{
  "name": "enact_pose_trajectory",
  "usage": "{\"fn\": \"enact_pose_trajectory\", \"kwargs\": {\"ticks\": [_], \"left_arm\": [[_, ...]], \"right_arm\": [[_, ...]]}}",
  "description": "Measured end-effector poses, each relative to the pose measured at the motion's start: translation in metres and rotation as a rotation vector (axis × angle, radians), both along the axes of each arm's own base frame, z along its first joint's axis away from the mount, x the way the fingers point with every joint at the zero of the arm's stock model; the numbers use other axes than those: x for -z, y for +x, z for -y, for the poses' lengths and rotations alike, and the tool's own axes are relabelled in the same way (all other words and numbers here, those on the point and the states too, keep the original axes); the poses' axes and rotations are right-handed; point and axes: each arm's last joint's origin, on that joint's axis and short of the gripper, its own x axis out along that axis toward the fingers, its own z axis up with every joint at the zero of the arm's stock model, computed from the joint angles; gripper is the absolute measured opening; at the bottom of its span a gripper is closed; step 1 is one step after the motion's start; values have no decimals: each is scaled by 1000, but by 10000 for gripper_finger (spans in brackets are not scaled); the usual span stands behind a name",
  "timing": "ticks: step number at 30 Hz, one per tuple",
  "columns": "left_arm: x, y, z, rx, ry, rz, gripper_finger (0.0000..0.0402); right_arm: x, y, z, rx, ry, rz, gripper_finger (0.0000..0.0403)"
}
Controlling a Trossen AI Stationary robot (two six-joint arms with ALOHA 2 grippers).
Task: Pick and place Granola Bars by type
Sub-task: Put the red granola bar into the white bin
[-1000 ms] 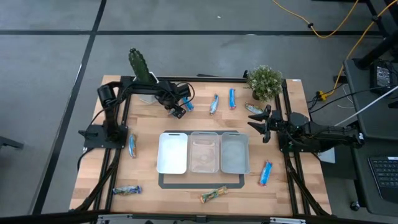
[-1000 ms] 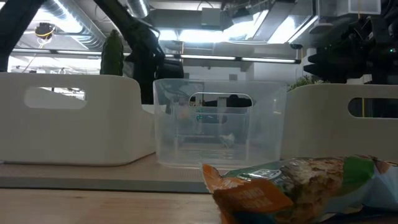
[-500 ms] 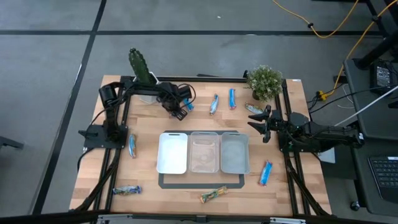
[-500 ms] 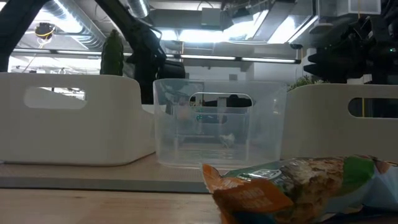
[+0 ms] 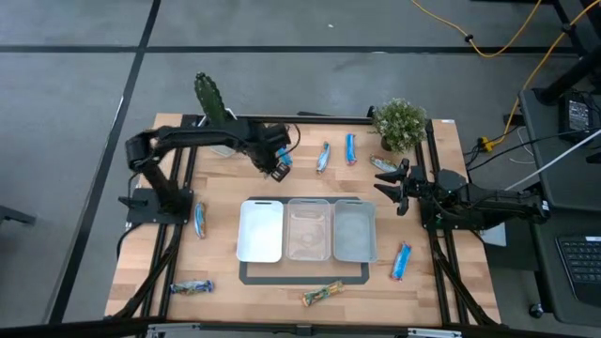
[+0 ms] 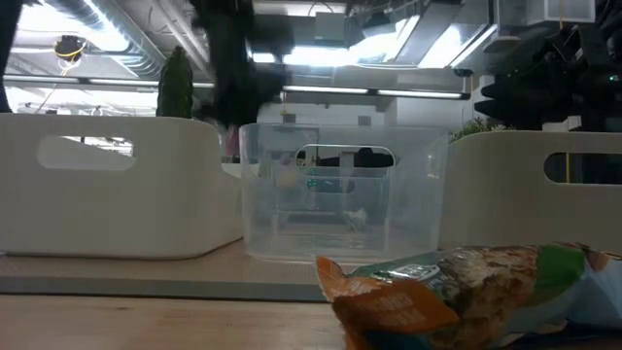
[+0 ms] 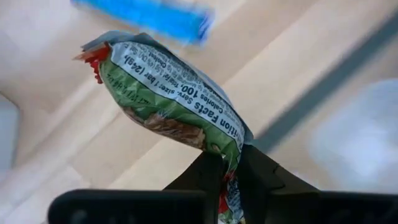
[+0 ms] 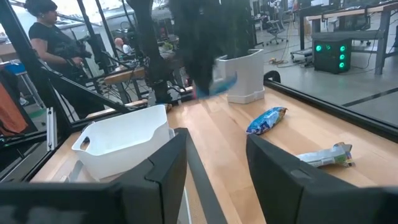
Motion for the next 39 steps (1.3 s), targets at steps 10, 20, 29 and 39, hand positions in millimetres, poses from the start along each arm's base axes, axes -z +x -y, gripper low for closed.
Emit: {"fn": "enact_pose_trajectory", "kwargs": {"ticks": [10,20,29,39], "left_arm": [[-162,-78,80,115,375,530,25],[-196,-145,144,278,361,778,23],[-169,-98,173,455,153,648,23],[-108,-55,176,449,186,331,23]], "right_arm": [[-2,0,0,0,-2,16,168],[-5,0,0,0,-2,47,168],[-4,0,0,-2,32,53,168],[-4,0,0,-2,49,55,168]]}}
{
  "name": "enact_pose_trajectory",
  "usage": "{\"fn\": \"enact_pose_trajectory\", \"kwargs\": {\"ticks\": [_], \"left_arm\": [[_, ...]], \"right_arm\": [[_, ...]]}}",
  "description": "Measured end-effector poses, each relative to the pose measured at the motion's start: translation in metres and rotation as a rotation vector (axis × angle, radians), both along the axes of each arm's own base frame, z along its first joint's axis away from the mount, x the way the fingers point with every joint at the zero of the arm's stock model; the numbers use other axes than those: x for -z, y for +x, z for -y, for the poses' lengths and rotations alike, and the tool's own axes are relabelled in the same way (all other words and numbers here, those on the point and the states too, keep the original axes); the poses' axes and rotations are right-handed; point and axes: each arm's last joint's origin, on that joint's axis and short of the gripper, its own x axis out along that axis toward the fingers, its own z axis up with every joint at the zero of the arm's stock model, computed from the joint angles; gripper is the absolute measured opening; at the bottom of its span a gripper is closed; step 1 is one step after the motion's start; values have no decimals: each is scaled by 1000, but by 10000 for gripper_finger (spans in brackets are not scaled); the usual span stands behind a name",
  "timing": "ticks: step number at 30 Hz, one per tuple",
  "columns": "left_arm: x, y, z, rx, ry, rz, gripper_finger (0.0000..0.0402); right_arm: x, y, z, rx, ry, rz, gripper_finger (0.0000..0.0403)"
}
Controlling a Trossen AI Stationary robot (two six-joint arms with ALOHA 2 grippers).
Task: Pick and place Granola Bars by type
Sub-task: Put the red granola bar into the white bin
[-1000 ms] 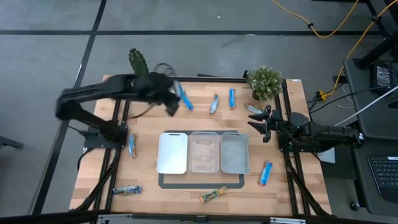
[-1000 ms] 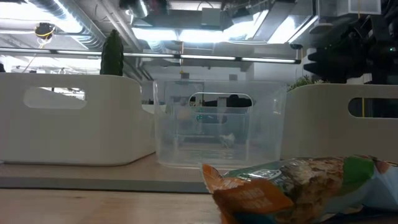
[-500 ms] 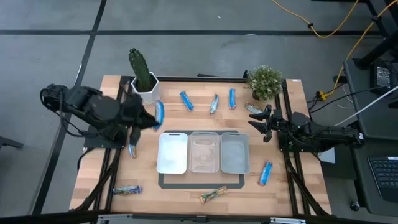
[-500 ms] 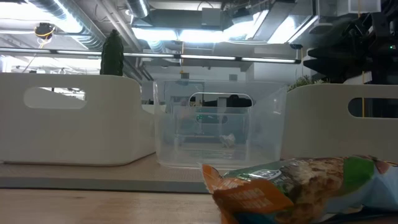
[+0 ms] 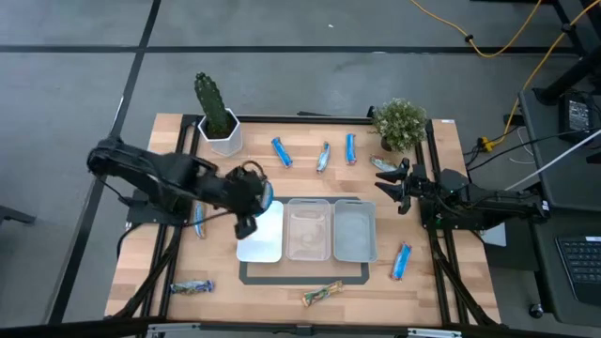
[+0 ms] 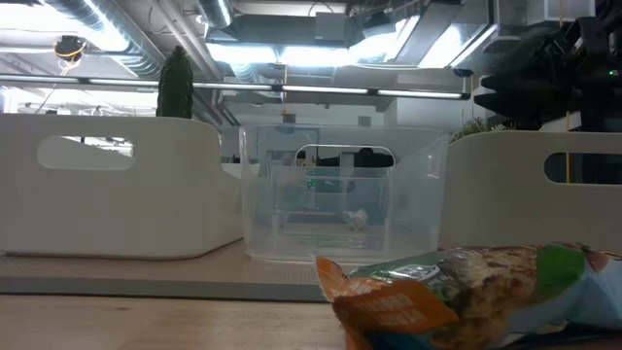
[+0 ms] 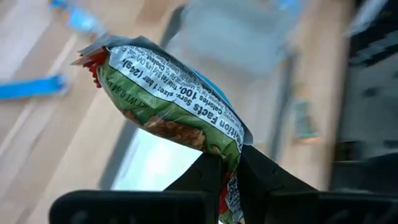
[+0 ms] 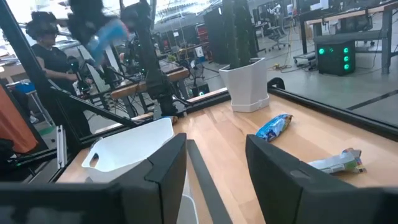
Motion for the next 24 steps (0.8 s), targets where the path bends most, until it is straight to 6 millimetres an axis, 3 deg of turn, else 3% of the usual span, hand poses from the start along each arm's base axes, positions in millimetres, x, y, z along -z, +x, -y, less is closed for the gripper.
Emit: {"fn": "enact_pose_trajectory", "kwargs": {"ticks": [7,10,19,24], "left_arm": [[103,10,8,-64,-126,-134,28],[127,8,8,-118,-196,-135,27],[138,7,5,-196,-219,-124,43],[138,7,6,-179,-250,-142,84]], "right_arm": [[1,0,0,0,1,-13,168],[3,0,0,0,1,-29,168],[5,0,0,0,4,-47,168],[5,0,0,0,6,-46,168]]}}
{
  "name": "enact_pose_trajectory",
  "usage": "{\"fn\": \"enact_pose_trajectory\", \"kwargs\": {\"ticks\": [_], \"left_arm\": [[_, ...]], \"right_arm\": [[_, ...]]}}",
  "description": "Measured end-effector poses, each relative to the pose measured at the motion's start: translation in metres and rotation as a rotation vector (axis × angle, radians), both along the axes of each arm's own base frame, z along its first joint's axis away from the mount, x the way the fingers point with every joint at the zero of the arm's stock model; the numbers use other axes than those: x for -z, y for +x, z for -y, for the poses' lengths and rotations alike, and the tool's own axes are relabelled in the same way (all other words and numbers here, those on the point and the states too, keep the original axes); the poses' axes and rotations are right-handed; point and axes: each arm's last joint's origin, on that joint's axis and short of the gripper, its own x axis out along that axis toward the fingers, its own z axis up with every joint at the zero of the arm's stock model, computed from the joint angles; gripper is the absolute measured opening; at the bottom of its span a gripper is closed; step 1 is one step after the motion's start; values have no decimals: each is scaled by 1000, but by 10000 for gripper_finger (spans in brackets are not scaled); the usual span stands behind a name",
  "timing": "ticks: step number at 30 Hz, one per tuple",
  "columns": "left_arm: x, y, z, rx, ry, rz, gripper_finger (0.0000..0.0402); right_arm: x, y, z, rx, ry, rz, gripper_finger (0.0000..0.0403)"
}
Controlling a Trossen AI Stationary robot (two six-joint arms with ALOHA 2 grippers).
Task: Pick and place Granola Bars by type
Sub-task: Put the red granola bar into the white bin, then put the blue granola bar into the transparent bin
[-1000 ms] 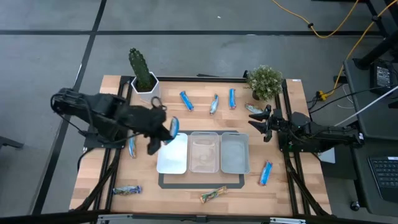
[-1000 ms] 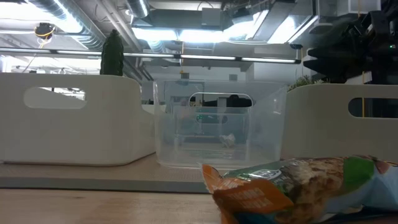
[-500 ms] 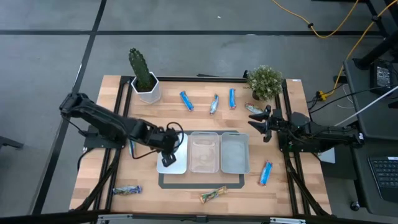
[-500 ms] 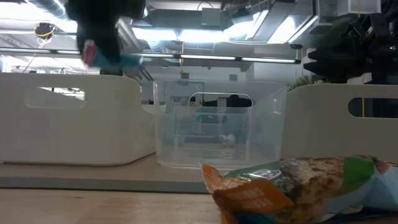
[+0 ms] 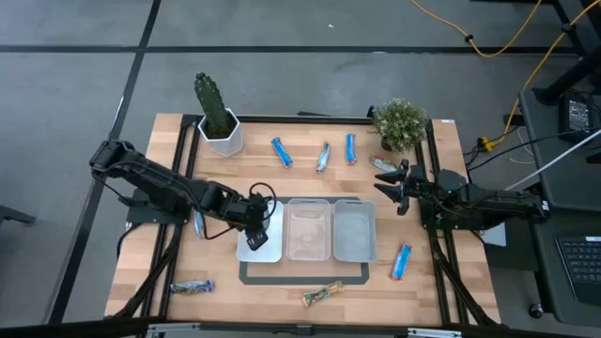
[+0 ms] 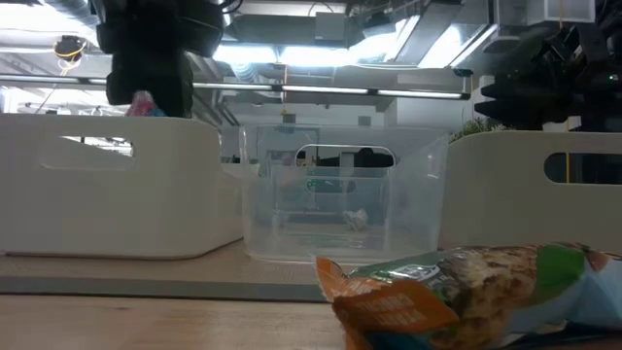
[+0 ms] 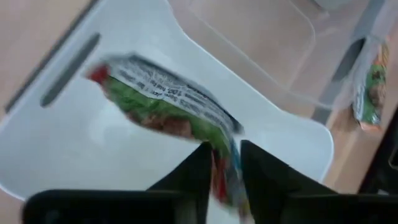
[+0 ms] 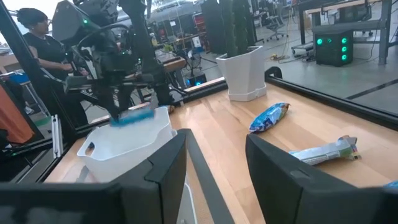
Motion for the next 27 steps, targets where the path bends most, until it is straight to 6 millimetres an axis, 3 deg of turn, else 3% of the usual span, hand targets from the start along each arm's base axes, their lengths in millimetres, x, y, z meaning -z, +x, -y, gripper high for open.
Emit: {"fn": "enact_pose_trajectory", "kwargs": {"ticks": [7,11,17,27], "left_arm": [[-2,-2,1,-20,-79,-15,190],[-13,-7,2,-55,-157,15,229],[-45,-22,15,-27,-274,196,232],[-93,-70,62,263,-511,430,210]], "right_arm": [[0,0,0,0,-2,0,168],[0,0,0,0,-2,1,168],[0,0,0,0,-3,1,168],[0,0,0,0,-4,0,168]]}}
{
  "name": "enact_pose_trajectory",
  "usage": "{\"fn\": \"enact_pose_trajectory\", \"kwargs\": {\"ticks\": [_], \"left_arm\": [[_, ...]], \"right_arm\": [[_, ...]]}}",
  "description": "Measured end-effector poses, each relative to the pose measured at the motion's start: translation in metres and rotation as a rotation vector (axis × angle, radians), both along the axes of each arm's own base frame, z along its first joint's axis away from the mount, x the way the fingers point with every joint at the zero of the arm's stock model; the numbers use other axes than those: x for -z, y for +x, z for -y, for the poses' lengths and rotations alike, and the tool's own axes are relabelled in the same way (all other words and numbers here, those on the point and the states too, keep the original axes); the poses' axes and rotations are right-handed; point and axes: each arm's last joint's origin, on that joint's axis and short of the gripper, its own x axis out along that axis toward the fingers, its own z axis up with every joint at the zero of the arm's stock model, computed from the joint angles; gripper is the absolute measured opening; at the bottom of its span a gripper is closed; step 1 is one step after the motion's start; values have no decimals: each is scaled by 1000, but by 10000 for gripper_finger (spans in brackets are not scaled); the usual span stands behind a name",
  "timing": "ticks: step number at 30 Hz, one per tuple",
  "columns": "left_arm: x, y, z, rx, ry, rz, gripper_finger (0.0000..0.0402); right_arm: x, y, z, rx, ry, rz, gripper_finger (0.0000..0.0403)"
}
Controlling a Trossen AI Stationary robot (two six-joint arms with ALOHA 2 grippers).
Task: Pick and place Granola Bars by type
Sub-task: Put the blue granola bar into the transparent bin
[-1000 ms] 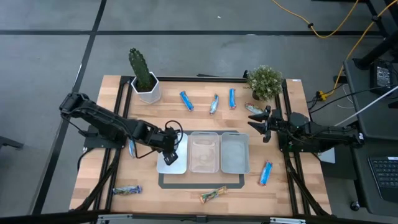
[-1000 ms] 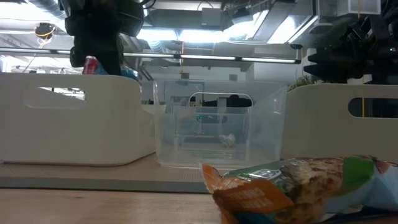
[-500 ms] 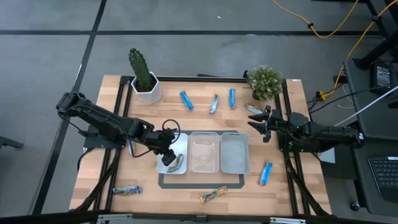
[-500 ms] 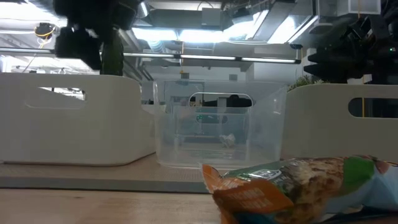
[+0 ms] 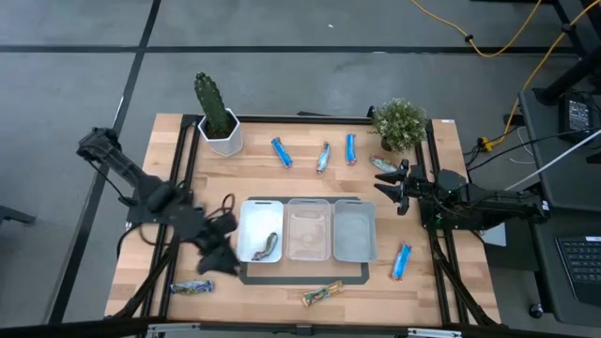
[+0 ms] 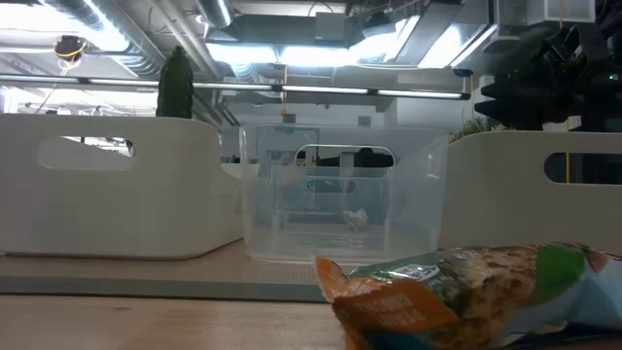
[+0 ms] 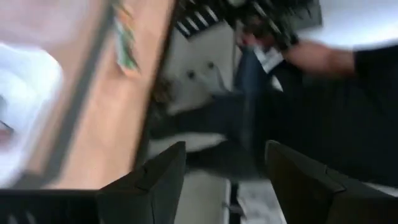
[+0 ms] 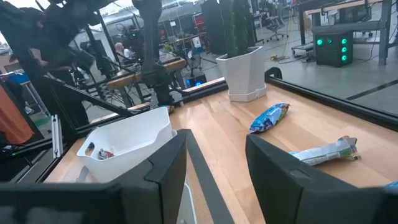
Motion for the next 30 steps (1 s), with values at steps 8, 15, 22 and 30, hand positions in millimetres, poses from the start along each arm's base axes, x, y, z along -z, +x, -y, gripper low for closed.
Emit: {"fn": "enact_pose_trajectory", "kwargs": {"ticks": [8,15,22,30], "left_arm": [[17,-32,21,9,-58,-349,186],[36,-57,48,-22,-37,-574,157],[78,-69,86,-89,155,-662,139],[131,-66,106,-91,338,-910,150]], "right_arm": [[0,0,0,0,0,0,168],[0,0,0,0,5,-1,168],[2,0,0,0,9,-22,168],[3,0,0,0,6,-31,168]]}}
